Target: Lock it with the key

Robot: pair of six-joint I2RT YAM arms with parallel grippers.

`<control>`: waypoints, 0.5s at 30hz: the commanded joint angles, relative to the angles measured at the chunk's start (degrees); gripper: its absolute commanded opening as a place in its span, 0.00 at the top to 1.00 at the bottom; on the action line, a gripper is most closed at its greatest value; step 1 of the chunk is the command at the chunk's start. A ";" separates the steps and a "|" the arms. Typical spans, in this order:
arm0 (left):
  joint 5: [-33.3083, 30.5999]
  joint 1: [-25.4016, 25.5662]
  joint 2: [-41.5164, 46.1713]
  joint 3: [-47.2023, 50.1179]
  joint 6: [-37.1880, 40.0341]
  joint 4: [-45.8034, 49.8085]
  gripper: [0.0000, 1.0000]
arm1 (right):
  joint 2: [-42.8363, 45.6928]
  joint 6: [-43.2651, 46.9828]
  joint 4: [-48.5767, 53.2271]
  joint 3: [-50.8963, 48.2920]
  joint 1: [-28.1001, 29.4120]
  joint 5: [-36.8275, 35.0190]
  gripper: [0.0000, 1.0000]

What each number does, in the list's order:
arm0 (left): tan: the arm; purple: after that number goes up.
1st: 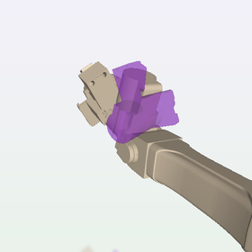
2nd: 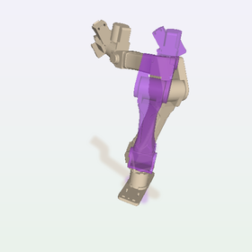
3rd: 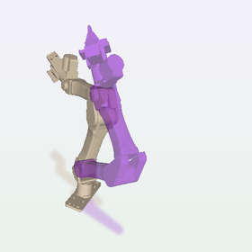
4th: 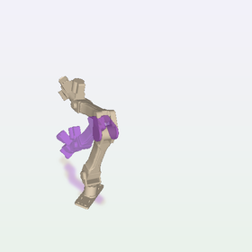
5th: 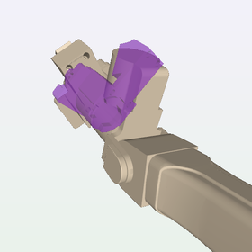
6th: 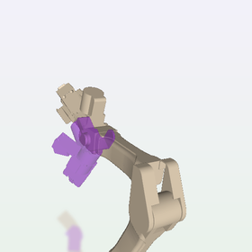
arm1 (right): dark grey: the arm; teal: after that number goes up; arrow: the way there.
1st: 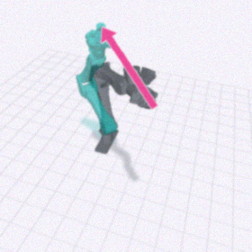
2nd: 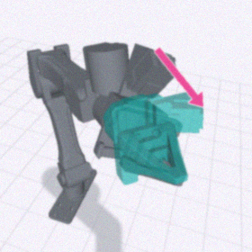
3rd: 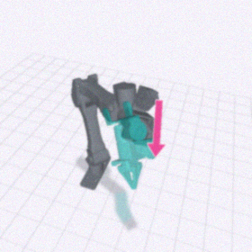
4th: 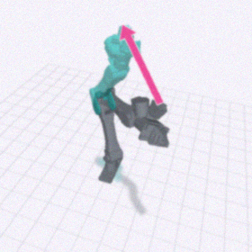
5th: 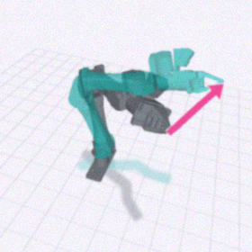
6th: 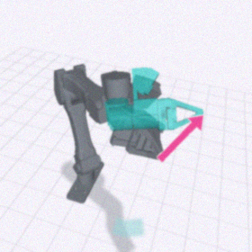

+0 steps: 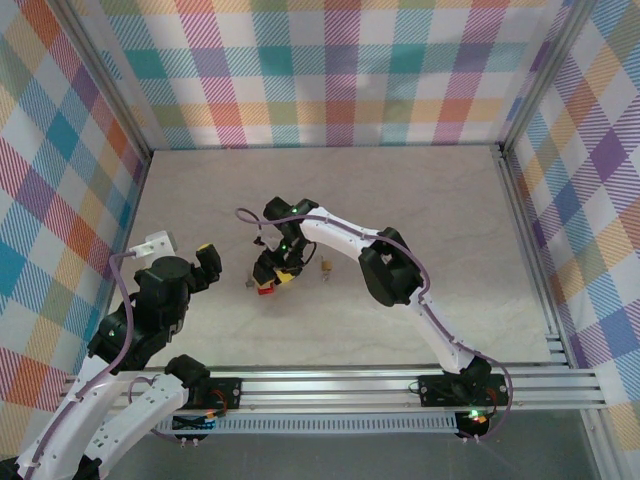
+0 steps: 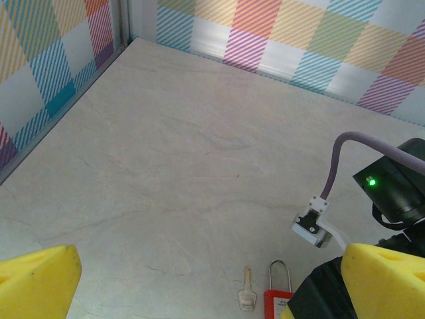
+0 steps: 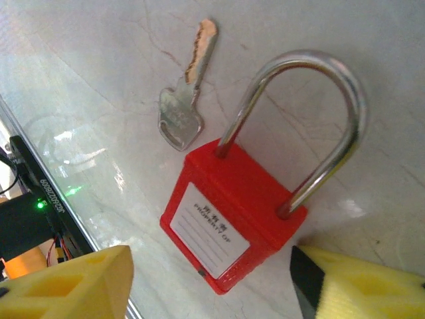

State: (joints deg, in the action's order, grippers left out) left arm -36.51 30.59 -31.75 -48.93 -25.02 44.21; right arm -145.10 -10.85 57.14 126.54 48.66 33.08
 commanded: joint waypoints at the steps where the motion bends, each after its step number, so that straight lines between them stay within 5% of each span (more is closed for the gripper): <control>1: 0.30 -0.71 0.05 0.72 0.45 -1.10 0.00 | 2.94 2.21 1.98 -0.69 0.09 -3.26 0.27; 9: 2.32 -0.79 -0.68 0.55 2.12 -1.49 0.00 | 10.54 3.98 2.37 -3.62 0.20 -6.76 0.01; 15: 4.42 -0.79 -0.92 0.53 2.47 -2.11 0.00 | 18.68 2.90 -0.42 -9.73 0.21 -9.19 0.01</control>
State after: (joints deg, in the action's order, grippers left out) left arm -33.54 30.55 -32.51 -48.90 -24.08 43.33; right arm -131.61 -8.10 57.45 119.37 49.06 25.87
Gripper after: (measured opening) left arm 0.997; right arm 0.988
